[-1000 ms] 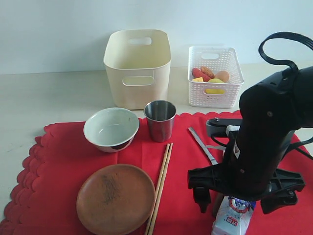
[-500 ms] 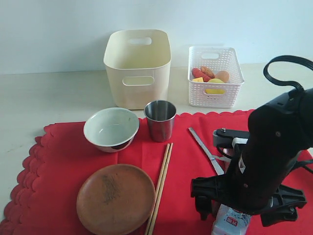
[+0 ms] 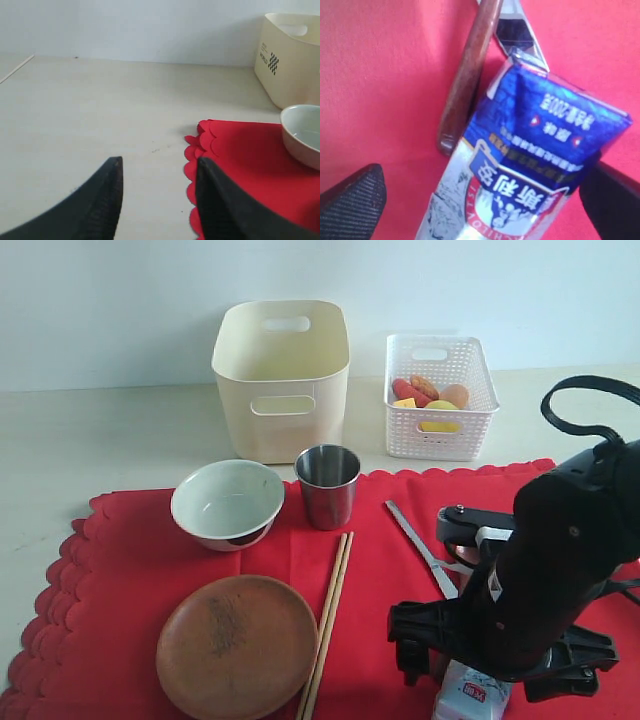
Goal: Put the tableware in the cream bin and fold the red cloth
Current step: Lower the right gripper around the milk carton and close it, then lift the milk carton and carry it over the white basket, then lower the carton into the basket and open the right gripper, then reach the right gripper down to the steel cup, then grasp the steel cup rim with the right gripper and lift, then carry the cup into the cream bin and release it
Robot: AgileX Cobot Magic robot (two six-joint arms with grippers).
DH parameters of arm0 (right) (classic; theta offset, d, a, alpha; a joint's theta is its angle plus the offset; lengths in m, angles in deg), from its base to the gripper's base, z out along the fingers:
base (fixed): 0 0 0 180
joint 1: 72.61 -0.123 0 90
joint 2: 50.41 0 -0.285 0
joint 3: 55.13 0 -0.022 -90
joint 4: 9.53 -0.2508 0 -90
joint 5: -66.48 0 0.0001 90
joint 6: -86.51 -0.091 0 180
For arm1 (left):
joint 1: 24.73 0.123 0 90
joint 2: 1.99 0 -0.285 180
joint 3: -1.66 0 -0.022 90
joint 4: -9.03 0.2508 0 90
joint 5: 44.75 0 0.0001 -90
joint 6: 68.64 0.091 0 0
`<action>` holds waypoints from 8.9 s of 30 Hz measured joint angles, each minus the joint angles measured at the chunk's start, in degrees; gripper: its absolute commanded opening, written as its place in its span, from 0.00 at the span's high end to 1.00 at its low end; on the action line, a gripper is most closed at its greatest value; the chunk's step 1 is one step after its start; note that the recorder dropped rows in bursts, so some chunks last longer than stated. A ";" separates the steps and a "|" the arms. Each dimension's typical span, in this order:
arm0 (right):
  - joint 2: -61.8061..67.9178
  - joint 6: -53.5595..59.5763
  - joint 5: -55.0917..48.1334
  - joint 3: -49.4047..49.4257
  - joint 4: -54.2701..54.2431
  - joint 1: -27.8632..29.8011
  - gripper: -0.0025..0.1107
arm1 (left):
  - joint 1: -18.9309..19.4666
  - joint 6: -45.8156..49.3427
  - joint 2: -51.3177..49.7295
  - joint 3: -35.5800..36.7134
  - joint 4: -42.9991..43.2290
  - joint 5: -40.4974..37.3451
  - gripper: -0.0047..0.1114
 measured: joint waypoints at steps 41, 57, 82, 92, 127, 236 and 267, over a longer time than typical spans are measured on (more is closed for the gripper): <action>-20.05 10.27 -9.51 0.13 16.49 0.03 0.98 | 0.00 0.00 0.00 0.00 0.00 0.00 0.57; -22.46 16.52 -7.36 -12.34 28.13 3.73 0.98 | 0.00 0.00 0.00 0.00 0.00 0.00 0.57; 24.47 44.94 -7.48 -62.45 -1.03 26.79 0.98 | 0.00 0.00 0.00 0.00 0.00 0.00 0.57; 41.13 47.84 -11.41 -83.08 -2.21 27.98 0.98 | 0.00 0.00 0.00 0.00 0.00 0.00 0.57; 55.28 49.77 -17.04 -100.77 -3.02 27.98 0.20 | 0.00 0.00 0.00 0.00 0.00 0.00 0.57; 35.38 58.06 -23.92 -64.69 -8.65 11.61 0.60 | 0.00 0.00 0.00 0.00 0.00 0.00 0.57; 26.07 57.83 -22.98 -64.65 -8.86 11.51 0.98 | 0.00 0.00 0.00 0.00 0.00 0.00 0.57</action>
